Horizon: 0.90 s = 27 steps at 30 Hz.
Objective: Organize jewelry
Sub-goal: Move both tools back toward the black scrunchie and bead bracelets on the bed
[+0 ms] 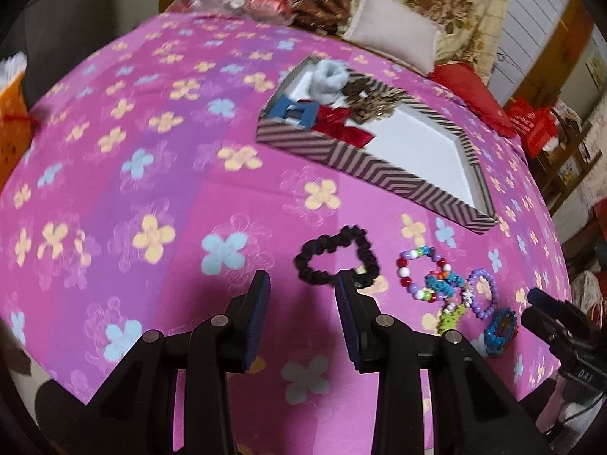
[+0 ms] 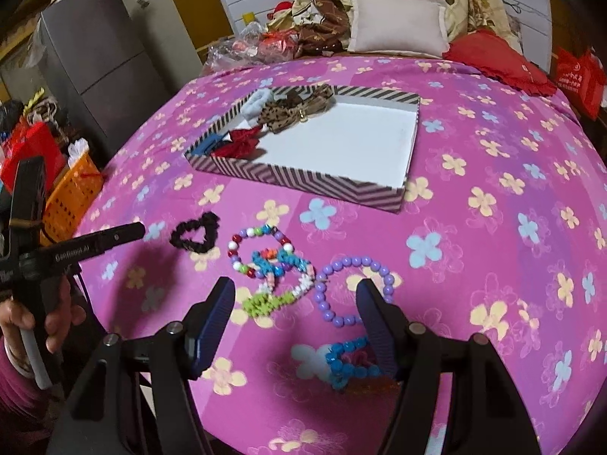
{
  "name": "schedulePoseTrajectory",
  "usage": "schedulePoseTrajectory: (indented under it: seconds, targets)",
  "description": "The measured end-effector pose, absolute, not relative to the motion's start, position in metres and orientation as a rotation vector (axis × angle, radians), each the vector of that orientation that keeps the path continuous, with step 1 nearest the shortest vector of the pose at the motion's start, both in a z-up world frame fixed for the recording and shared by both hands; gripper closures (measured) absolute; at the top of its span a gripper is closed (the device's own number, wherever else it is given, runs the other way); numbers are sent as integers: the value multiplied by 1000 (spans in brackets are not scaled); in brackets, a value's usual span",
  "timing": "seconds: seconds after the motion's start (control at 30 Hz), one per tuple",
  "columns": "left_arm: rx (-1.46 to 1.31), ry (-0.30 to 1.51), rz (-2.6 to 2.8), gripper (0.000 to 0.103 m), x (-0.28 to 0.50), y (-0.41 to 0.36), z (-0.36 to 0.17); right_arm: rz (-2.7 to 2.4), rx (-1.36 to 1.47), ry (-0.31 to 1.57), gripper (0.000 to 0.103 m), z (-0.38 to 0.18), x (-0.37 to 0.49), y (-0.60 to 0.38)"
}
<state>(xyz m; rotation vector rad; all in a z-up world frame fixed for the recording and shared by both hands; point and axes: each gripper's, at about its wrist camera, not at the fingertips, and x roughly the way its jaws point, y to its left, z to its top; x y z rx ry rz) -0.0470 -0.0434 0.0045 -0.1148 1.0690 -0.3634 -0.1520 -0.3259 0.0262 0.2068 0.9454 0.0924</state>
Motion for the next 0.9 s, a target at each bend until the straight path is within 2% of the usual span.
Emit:
schedulePoseTrajectory:
  seconds: [0.2,0.57,0.9]
  targets:
    - [-133,1088,-349,60,-40,-40,-6,107,156,968,44,19,-160,-326]
    - [-176,1117,-357,56,-30,-42,-16,12,274,997,44,5,-196,-377]
    - [-173,1137,-347,55,-25,-47,-23,61,238,1021,44,-6,-196,-356]
